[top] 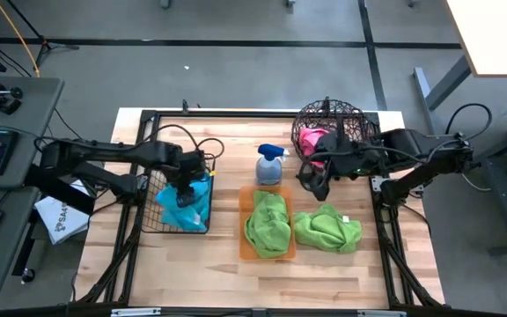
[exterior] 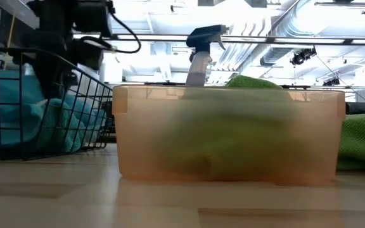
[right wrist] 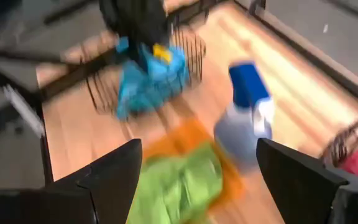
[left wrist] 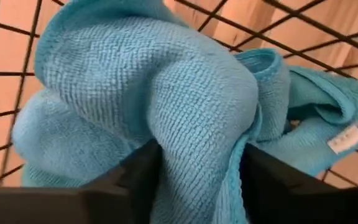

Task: Sort microfiber towel by color & place in baskets
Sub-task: Put the blue microfiber cloth into the wire basket, then put the green microfiber cloth into the transparent orange bin

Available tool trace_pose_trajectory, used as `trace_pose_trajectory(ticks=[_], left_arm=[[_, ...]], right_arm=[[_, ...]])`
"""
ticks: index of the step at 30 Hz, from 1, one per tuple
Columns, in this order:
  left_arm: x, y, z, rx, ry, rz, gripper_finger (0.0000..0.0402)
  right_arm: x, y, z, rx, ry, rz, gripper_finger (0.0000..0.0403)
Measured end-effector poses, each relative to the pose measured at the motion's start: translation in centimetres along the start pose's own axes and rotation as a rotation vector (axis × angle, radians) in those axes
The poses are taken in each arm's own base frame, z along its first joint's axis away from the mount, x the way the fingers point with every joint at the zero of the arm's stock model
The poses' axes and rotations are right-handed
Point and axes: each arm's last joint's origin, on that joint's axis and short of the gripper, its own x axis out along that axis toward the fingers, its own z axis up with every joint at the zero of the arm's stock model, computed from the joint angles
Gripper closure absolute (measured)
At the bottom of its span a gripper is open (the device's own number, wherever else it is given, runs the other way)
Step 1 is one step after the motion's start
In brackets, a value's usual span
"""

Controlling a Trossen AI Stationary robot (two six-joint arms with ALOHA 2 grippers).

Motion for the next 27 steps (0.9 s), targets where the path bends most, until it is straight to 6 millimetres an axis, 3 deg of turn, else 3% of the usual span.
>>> trace_pose_trajectory(ticks=[4,8,14,18,22,27], left_arm=[[-2.3,-0.3,0.5,0.026,0.093,0.019,0.0161],[-5.8,-0.7,0.9,0.025,0.122,0.035,0.0132],[-9.0,-1.9,2.6,-0.109,-0.072,-0.013,0.0128],[-10.2,-4.9,4.4,-0.141,-0.375,-0.165,0.0128],[-11.2,-9.0,5.6,-0.094,-0.634,-0.278,0.0128],[-10.6,-12.4,4.0,-0.044,-0.612,-0.296,0.0128]], right_arm=[[0.2,-0.5,-2.0,-0.046,0.172,-0.06,0.0091],[0.9,-0.7,-5.2,-0.128,0.311,-0.13,0.0091],[3.8,-0.8,-12.4,-0.1,0.481,0.003,0.0091],[5.6,-1.4,-17.7,-0.069,0.577,-0.004,0.0091],[7.8,-1.7,-21.1,-0.082,0.616,-0.046,0.0091],[10.7,-1.6,-23.7,-0.19,0.644,-0.051,0.0091]])
